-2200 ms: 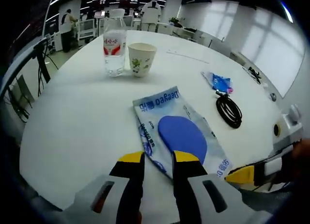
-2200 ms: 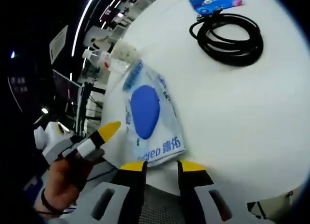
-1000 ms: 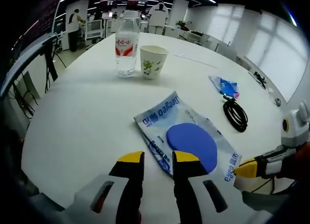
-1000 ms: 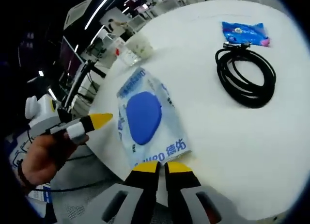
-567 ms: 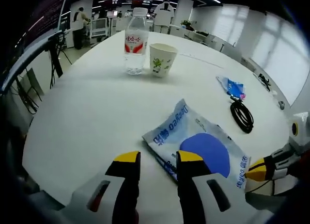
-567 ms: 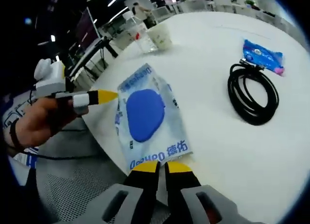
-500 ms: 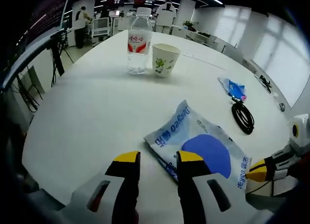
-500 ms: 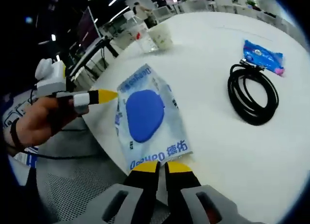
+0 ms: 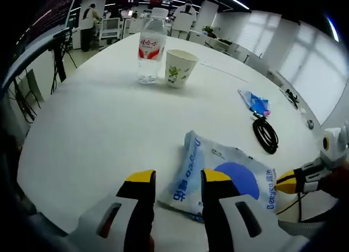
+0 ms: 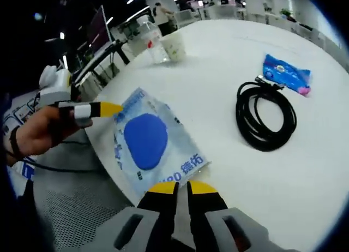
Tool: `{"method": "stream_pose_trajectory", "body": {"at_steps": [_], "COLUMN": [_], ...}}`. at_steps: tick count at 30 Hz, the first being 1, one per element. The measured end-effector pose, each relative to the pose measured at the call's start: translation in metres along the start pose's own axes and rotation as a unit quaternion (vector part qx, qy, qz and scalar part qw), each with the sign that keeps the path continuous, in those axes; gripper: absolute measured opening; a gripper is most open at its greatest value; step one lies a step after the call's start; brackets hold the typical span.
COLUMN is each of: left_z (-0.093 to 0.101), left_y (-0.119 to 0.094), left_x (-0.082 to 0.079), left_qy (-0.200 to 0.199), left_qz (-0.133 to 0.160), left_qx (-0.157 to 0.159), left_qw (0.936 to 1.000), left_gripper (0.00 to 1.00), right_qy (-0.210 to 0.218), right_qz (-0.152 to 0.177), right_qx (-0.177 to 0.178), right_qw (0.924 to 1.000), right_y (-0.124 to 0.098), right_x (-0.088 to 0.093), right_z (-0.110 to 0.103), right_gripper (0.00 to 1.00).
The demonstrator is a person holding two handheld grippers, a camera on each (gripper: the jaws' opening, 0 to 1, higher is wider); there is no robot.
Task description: Arrange the tabletop items into an orderly group along one side of the table until the central work area is clear of visible clutter.
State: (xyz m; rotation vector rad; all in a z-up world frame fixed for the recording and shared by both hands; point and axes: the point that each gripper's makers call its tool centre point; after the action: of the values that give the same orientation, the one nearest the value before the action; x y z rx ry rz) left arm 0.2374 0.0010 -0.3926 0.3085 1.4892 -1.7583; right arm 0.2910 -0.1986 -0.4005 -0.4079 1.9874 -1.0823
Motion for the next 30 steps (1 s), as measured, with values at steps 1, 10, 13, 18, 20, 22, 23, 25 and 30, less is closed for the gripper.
{"method": "stream_pose_trajectory", "body": {"at_steps": [1,10,13,18,20,22,23,25,30], "left_z": [0.001,0.001,0.0,0.0,0.0,0.001,0.002,0.006,0.002], "left_y": [0.0,-0.001,-0.002,-0.004,-0.003,-0.003,-0.003,-0.003,0.002], "left_x": [0.001,0.009,0.009,0.009,0.009,0.009,0.009,0.008,0.013], "left_qy": [0.002,-0.01,-0.012,-0.011,-0.011,-0.011,-0.01,-0.007,-0.006], "left_qz": [-0.002,-0.012,-0.013,-0.013,-0.014,-0.014,-0.014,-0.015,-0.018], "left_qx": [0.002,0.001,0.0,0.0,0.0,0.002,0.002,0.004,0.005], "left_qw": [1.0,0.9999,0.9999,0.9999,0.9998,0.9998,0.9998,0.9998,0.9998], "left_gripper": [0.32,0.32,0.32,0.32,0.32,0.32,0.32,0.32,0.31], "right_qy": [-0.002,0.025,0.066,0.079,0.078,0.074,0.073,0.073,0.083], "right_qz": [0.0,-0.01,-0.014,-0.013,-0.015,-0.019,-0.021,-0.025,-0.033], "right_qx": [0.005,-0.021,-0.028,-0.026,-0.025,-0.026,-0.026,-0.028,-0.031], "right_qw": [1.0,0.9994,0.9973,0.9965,0.9966,0.9967,0.9968,0.9966,0.9955], "right_y": [-0.001,-0.003,-0.004,-0.005,-0.004,-0.001,-0.001,0.0,0.001], "right_x": [0.0,0.01,0.011,0.008,0.008,0.008,0.009,0.011,0.017], "right_z": [0.001,-0.015,-0.015,-0.016,-0.016,-0.017,-0.018,-0.018,-0.019], "right_gripper": [0.02,0.14,0.22,0.26,0.27,0.27,0.27,0.27,0.23]}}
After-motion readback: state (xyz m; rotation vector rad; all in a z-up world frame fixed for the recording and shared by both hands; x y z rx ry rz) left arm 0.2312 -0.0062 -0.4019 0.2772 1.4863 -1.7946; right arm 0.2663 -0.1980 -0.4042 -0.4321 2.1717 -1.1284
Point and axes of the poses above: the point that each gripper's makers call its tool centre point, and the gripper's own axes: y roughly forward along the fingers, z roughly to its right, x roughly out of its underside, and after that the axes turned 1 degree about -y, right-handed
